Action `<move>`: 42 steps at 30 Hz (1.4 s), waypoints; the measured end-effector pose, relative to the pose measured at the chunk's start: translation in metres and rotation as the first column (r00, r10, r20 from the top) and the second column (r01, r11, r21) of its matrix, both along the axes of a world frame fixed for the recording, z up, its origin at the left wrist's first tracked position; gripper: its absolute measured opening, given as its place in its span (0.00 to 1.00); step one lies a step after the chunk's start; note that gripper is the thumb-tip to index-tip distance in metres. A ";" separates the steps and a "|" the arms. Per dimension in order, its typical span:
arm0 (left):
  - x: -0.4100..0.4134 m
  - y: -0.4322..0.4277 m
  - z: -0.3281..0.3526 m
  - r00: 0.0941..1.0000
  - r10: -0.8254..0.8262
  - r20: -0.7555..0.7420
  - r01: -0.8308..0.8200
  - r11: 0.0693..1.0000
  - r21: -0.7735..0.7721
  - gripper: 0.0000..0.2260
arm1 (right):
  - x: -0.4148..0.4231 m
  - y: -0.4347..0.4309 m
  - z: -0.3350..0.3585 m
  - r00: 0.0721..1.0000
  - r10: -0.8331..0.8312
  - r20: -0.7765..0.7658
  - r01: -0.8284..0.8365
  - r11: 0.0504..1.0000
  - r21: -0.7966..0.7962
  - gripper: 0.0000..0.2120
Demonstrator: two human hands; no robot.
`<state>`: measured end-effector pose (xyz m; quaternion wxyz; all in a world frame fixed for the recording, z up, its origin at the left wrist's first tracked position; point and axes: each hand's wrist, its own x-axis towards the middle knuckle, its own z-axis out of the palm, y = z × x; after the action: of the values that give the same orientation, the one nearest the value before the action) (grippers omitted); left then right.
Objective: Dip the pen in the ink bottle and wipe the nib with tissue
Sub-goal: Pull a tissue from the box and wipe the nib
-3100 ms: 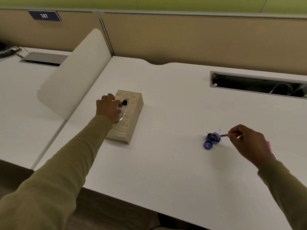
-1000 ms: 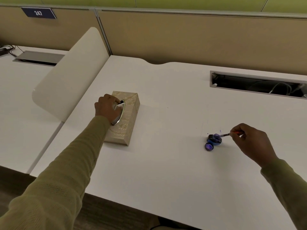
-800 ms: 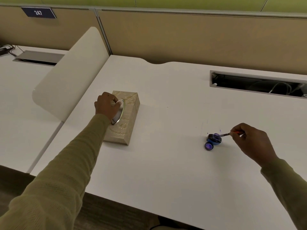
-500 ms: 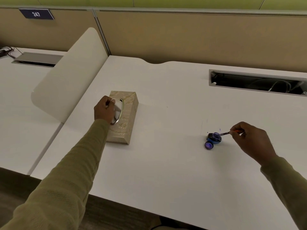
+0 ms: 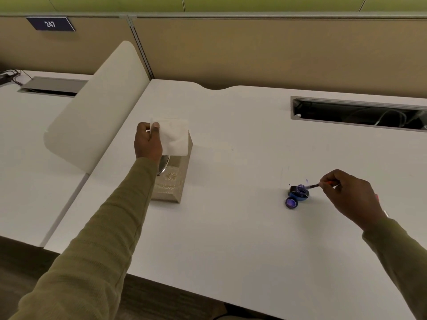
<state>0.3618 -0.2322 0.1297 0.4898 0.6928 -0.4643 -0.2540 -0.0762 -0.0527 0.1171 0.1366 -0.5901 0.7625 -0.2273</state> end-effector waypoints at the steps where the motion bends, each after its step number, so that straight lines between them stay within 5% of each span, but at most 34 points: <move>1: -0.004 0.000 -0.002 1.000 -0.008 -0.025 0.008 1.000 0.011 0.10 | 0.000 0.000 0.001 1.000 -0.004 0.004 0.004 1.000 -0.002 0.05; 8: -0.057 0.025 -0.022 0.996 -0.072 -0.045 0.077 0.989 0.125 0.10 | -0.003 0.002 0.003 0.998 -0.042 0.057 0.041 0.999 0.014 0.02; 13: -0.107 0.061 -0.041 0.980 -0.108 -0.168 0.142 0.968 0.206 0.09 | -0.010 0.004 0.000 0.961 -0.146 0.234 0.138 0.989 0.051 0.03; 27: -0.204 0.127 -0.049 0.926 -0.301 -0.228 0.361 0.881 0.305 0.04 | -0.029 0.027 0.004 0.673 -0.341 0.656 0.329 0.933 0.148 0.05; 37: -0.233 0.142 -0.036 0.904 -0.363 -0.225 0.416 0.865 0.278 0.02 | -0.007 0.042 0.008 0.432 -0.302 0.850 0.266 0.943 0.200 0.05; 42: -0.240 0.146 -0.028 0.892 -0.348 -0.288 0.426 0.861 0.278 0.03 | 0.007 0.049 0.000 0.411 -0.296 0.862 0.223 0.950 0.220 0.04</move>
<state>0.1221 -0.0861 0.1016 0.3537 0.6235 -0.4854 -0.5005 -0.0692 -0.0032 0.1174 0.4967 -0.2541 0.6682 -0.4921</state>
